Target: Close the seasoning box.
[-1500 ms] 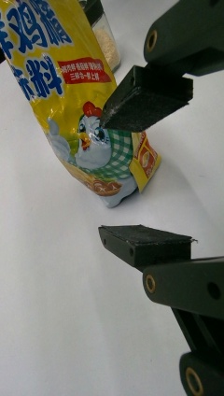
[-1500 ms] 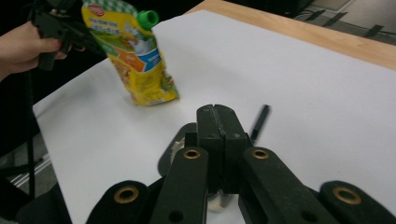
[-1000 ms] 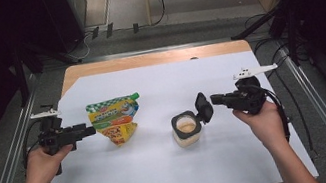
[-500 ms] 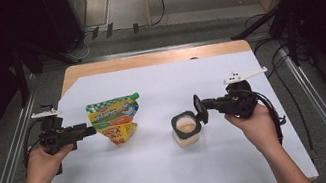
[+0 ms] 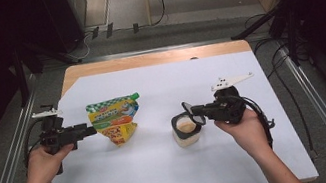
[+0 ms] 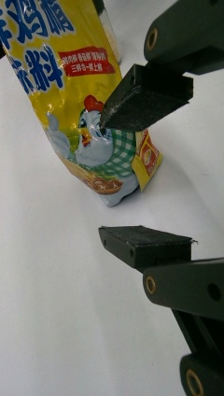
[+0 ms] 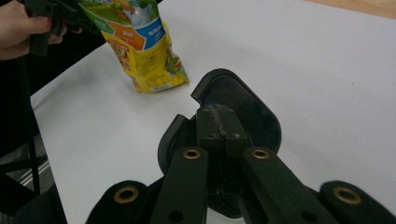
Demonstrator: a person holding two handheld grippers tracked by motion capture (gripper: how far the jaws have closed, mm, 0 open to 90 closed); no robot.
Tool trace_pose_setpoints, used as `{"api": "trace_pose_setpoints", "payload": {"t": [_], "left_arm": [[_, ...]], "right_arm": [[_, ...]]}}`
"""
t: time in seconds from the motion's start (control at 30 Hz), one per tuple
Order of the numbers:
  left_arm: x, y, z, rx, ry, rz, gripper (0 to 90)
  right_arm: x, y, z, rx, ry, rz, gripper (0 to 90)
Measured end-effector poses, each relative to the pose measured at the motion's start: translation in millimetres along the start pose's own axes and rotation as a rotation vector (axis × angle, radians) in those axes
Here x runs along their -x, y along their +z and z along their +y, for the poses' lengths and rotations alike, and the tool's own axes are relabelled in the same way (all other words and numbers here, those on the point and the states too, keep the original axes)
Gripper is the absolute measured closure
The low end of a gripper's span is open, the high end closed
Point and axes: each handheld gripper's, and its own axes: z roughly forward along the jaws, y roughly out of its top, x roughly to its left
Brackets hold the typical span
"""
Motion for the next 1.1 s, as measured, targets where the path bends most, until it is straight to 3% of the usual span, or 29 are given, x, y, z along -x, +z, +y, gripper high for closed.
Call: {"api": "trace_pose_setpoints", "payload": {"t": [0.33, 0.67, 0.87, 1.1], "left_arm": [[-1.1, 0.9, -0.7, -0.004, -0.006, 0.001, 41.9], [-2.6, -0.2, -1.2, 0.003, -0.010, -0.002, 41.9], [-2.6, -0.2, -1.1, 0.004, -0.010, 0.000, 41.8], [-2.2, 0.4, -0.9, 0.001, -0.005, 0.007, 41.7]], "right_arm": [[-13.5, 24.6, -6.0, -0.065, -0.029, 0.031, 90.0], [-16.8, 43.9, -15.4, -0.126, -0.045, 0.036, 90.0], [-17.8, 38.5, -12.4, -0.102, -0.048, 0.039, 87.5], [-12.0, 18.0, -4.1, -0.033, -0.052, 0.024, 73.9]]}}
